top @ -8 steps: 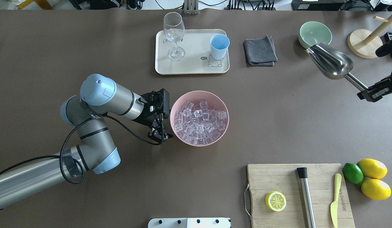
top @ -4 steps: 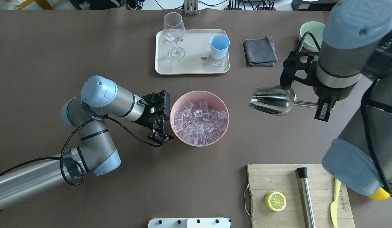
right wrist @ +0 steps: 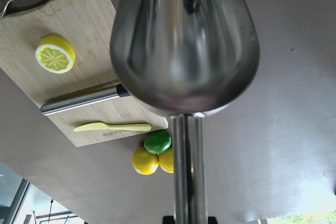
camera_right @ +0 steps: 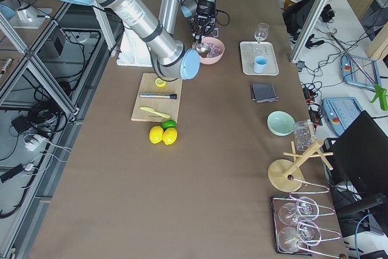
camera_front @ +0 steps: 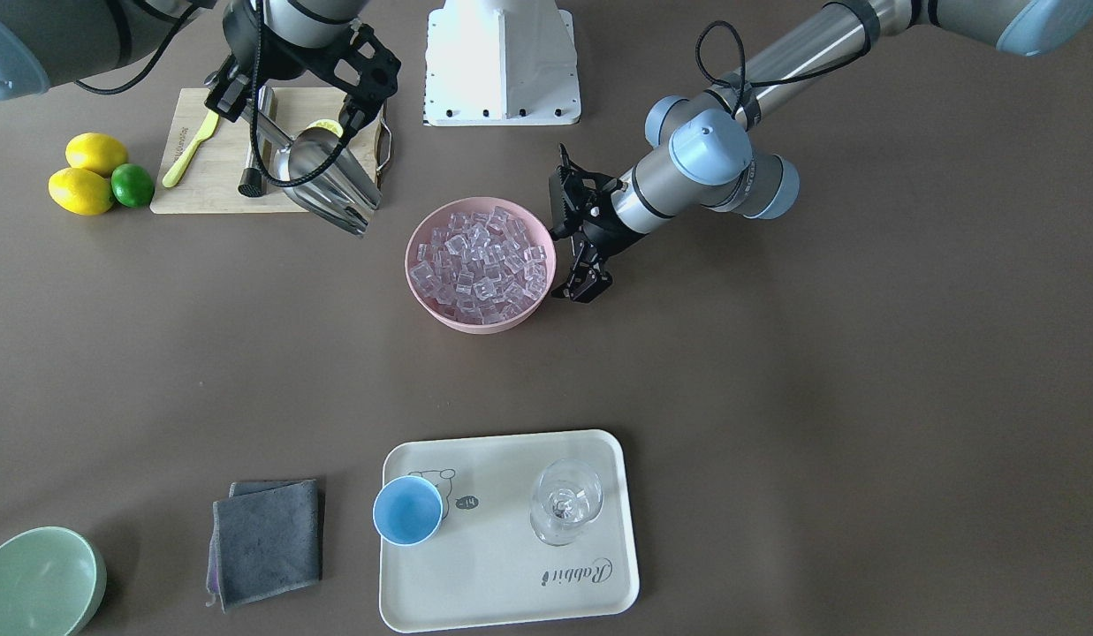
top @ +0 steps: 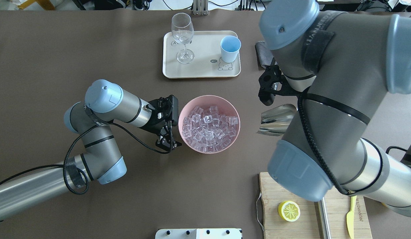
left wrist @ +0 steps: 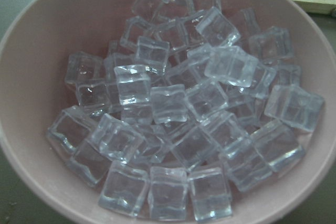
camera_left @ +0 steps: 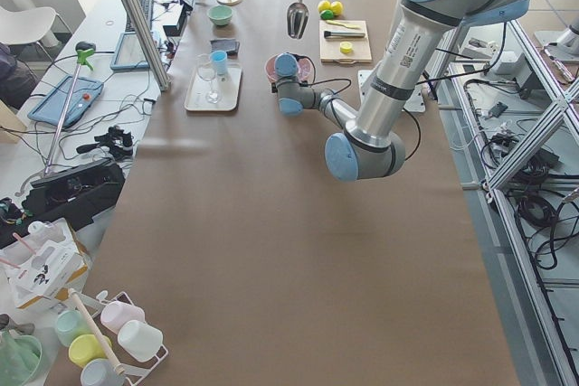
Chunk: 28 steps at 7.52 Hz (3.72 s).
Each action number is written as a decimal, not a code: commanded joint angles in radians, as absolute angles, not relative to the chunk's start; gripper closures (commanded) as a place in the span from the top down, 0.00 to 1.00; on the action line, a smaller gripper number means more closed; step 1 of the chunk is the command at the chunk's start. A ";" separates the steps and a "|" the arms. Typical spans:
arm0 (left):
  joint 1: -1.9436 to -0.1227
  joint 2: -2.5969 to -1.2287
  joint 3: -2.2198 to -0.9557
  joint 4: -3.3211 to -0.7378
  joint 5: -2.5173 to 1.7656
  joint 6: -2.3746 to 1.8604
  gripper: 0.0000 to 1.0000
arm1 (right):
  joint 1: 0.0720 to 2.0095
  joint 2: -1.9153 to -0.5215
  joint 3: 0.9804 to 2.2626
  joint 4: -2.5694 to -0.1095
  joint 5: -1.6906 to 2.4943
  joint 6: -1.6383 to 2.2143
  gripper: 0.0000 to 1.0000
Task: Put ice in cup with scoop
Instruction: 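Lift the metal scoop with the right gripper and carry it over the pink bowl, then dip the scoop into the ice cubes with the right gripper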
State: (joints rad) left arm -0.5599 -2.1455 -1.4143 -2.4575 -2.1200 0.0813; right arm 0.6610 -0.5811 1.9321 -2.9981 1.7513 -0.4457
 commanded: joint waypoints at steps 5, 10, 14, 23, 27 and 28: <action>-0.558 -2.146 -1.414 -2.459 -2.118 0.081 0.98 | 0.578 -0.434 1.708 -2.913 1.663 -0.460 0.00; -0.558 -2.137 -1.414 -2.465 -2.118 0.081 0.98 | 0.516 -0.446 1.582 -2.803 1.580 -0.451 0.00; -0.557 -2.134 -1.414 -2.470 -2.120 0.081 0.98 | 0.492 -0.483 1.598 -2.750 1.552 -0.448 0.00; -0.555 -2.141 -1.413 -2.467 -2.117 0.078 0.98 | 0.494 -0.767 1.889 -2.426 1.649 -0.235 0.00; -0.554 -2.144 -1.414 -2.464 -2.117 0.078 0.98 | 0.494 -0.842 1.939 -2.277 1.695 -0.190 0.00; -0.554 -2.146 -1.414 -2.464 -2.115 0.078 0.98 | 0.495 -0.865 1.940 -2.222 1.707 -0.181 0.00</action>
